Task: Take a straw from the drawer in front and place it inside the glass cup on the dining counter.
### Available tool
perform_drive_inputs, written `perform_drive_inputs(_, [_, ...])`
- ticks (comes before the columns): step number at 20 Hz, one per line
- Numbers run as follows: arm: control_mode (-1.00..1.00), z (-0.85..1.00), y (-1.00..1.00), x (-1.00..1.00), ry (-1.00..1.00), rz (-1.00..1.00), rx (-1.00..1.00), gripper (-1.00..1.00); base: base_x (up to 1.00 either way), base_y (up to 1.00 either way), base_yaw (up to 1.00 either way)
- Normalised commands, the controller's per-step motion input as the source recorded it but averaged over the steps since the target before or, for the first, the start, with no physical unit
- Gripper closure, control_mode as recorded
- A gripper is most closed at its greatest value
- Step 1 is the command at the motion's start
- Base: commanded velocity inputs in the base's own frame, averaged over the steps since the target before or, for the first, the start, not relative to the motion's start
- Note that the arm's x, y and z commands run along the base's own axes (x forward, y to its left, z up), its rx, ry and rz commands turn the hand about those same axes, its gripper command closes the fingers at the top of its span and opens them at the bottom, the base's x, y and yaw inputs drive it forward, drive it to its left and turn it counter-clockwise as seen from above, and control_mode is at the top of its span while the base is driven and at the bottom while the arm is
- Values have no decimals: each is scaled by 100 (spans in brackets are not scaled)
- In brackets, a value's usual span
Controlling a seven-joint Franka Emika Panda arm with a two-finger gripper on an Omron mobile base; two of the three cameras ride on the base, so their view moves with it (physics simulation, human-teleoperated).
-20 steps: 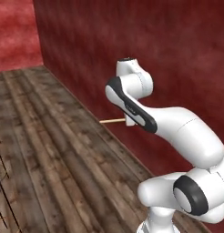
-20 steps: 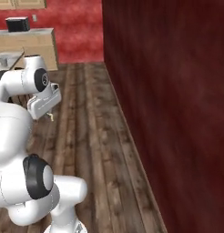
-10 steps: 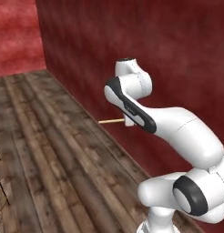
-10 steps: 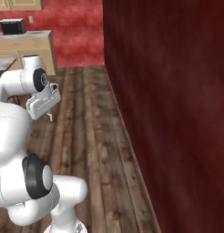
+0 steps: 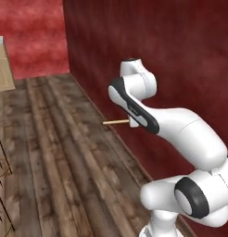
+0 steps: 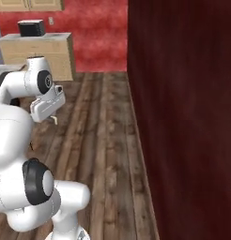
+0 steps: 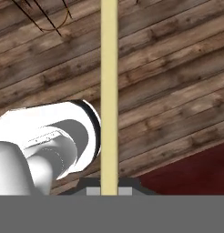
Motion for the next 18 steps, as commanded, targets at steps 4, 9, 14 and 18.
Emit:
perform_drive_inputs(4, [100,0,0,0,0,0,0,100,100,-33,43])
perform_drive_inputs(9, [100,0,0,0,0,0,0,100,100,-36,45])
perform_drive_inputs(14, [100,0,0,0,0,0,0,100,100,-37,43])
perform_drive_inputs(18, [100,0,0,0,0,0,0,100,100,-35,34])
